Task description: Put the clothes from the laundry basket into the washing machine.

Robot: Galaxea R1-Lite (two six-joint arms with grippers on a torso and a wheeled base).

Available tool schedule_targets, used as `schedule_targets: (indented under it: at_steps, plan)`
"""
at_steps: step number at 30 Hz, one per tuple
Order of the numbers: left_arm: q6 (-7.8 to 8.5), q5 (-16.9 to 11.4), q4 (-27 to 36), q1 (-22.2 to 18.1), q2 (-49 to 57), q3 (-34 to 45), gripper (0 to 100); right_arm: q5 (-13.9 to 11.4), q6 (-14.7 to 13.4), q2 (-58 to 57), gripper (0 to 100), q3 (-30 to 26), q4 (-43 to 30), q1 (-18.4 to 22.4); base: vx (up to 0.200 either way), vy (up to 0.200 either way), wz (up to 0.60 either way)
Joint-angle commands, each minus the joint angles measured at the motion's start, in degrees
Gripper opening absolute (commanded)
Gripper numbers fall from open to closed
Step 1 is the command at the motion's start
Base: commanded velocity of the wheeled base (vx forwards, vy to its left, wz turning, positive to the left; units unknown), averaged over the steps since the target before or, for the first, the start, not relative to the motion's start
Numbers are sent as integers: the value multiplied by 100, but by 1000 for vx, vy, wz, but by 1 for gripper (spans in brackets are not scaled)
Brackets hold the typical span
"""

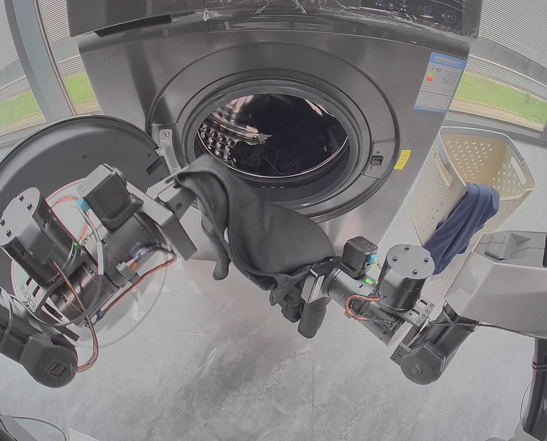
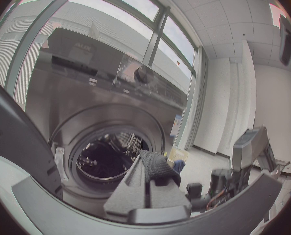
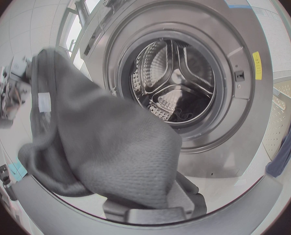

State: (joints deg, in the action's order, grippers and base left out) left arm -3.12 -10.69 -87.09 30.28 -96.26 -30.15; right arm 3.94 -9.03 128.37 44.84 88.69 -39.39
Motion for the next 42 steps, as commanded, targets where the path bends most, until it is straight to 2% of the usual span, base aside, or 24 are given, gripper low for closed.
schedule_targets:
  at_steps: [1, 4, 8, 15, 22, 23, 28, 31, 34, 35, 38, 42]
  plan:
    - [119, -161, 8, -110, -332, 501, 0, 11, -55, -470, 0, -45, 0, 1, 0, 0, 0]
    - [189, -284, -98, -110, -701, 817, 0, 19, -63, -646, 0, -72, 0, -25, 0, 0, 0]
    - [347, -311, -142, -101, -1115, 914, 0, 19, -63, -910, 0, -98, 0, -104, 0, 0, 0]
    - [347, -258, -150, -137, -1589, 870, 0, 46, -55, -1130, 0, -142, 0, -192, 0, 0, 0]
    - [365, -284, -150, -163, -1633, 897, 0, 46, -46, -1121, 0, -142, 0, -183, 0, 0, 0]
    - [365, -293, -150, -172, -1642, 897, 100, 46, -46, -1121, 0, -142, 0, -183, 0, 0, 0]
    - [338, -311, -150, -163, -1633, 941, 100, 46, -46, -1130, 0, -142, 0, -175, 0, 0, 0]
    - [365, -337, -150, -163, -1642, 1248, 100, 46, -37, -1130, 0, -142, 0, -157, 0, 0, 0]
    - [418, -513, -142, -137, -1659, 1635, 100, 37, -46, -1138, 0, -107, 0, -113, 0, 0, 0]
    - [497, -610, -150, -119, -1747, 1732, 100, 37, -55, -1138, 0, -107, 0, -95, 0, 0, 0]
    - [690, -636, -150, -110, -1853, 1793, 100, 46, -55, -1138, 0, -116, 0, -104, 0, 0, 0]
    - [752, -636, -150, -75, -1932, 1942, 100, 46, -72, -1174, 0, -116, 0, -87, 0, 0, 0]
